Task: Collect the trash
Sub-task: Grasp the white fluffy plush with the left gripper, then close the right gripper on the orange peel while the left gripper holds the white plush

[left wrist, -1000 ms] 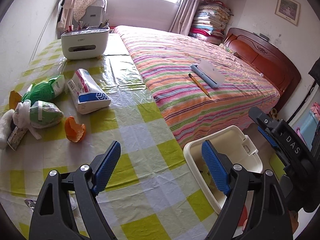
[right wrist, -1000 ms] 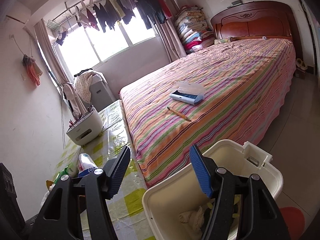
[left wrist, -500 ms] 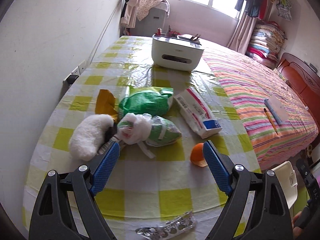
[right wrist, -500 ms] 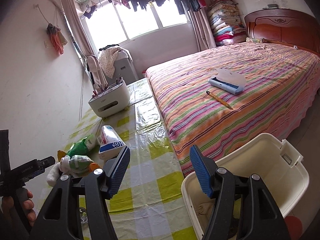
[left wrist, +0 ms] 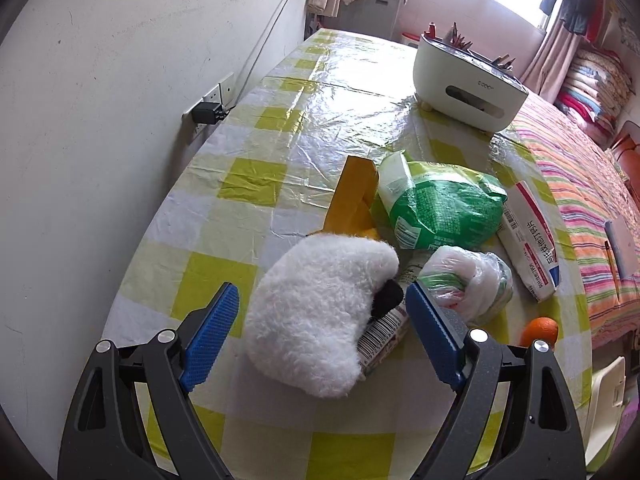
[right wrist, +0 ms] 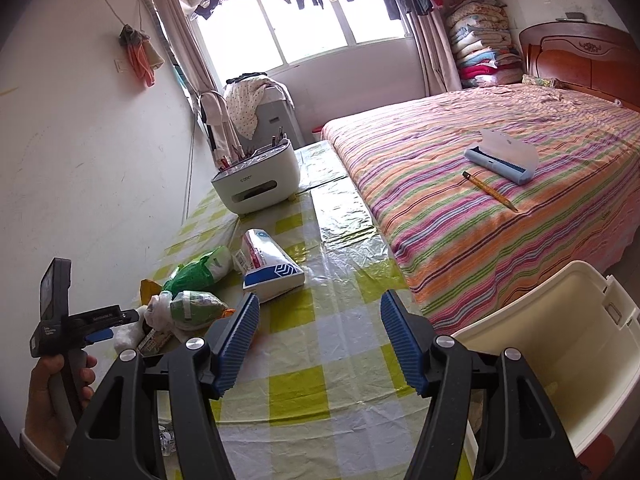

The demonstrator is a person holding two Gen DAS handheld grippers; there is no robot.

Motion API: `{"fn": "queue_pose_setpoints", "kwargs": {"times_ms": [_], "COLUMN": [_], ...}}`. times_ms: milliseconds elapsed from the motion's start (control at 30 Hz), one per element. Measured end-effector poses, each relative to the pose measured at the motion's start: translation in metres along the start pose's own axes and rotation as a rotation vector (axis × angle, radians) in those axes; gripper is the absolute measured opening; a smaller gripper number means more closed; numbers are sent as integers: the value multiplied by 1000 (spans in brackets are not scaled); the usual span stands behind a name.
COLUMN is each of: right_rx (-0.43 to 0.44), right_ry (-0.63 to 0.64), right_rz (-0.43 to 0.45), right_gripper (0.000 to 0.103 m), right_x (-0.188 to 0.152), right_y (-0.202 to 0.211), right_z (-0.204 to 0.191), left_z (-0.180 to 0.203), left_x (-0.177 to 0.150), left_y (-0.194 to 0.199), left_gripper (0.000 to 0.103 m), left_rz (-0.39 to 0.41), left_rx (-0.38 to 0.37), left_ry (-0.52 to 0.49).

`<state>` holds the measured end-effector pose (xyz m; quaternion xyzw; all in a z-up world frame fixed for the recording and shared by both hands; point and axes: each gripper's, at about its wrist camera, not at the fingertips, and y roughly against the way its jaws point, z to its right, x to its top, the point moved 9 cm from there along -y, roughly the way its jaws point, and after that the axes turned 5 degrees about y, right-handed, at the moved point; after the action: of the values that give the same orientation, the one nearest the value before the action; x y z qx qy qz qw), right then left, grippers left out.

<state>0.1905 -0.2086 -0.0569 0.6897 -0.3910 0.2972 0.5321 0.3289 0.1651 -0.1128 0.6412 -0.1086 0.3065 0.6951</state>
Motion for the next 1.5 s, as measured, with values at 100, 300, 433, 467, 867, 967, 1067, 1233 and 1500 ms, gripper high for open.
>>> {"fn": "queue_pose_setpoints", "kwargs": {"times_ms": [100, 300, 433, 467, 867, 967, 1067, 1233, 1500], "right_rx": [19, 33, 49, 52, 59, 56, 60, 138, 136], "right_ry": [0, 25, 50, 49, 41, 48, 50, -22, 41], "right_rz": [-10, -56, -119, -136, -303, -334, -350, -353, -381], "right_gripper": [62, 62, 62, 62, 61, 61, 61, 61, 61], "right_x": [1, 0, -7, -10, -38, -43, -46, -44, -52], "right_y": [-7, -37, -64, -70, -125, -134, -139, -141, -147], "right_z": [-10, -35, -50, -53, -65, -68, -72, -78, -98], "left_z": [-5, -11, -9, -8, -22, -21, -15, -11, -7], "left_x": [0, -4, -9, -9, -6, -5, -8, -11, -15], "left_y": [-12, -34, -34, -32, 12, 36, 54, 71, 80], "left_gripper": [84, 84, 64, 62, 52, 52, 52, 53, 53], "left_rz": [-31, -82, -98, -89, 4, 53, 80, 110, 119], "left_rx": [3, -3, -23, -21, -62, -84, -112, -119, -150], "left_ry": [-1, -3, 5, 1, 59, 53, 40, 31, 42]}}
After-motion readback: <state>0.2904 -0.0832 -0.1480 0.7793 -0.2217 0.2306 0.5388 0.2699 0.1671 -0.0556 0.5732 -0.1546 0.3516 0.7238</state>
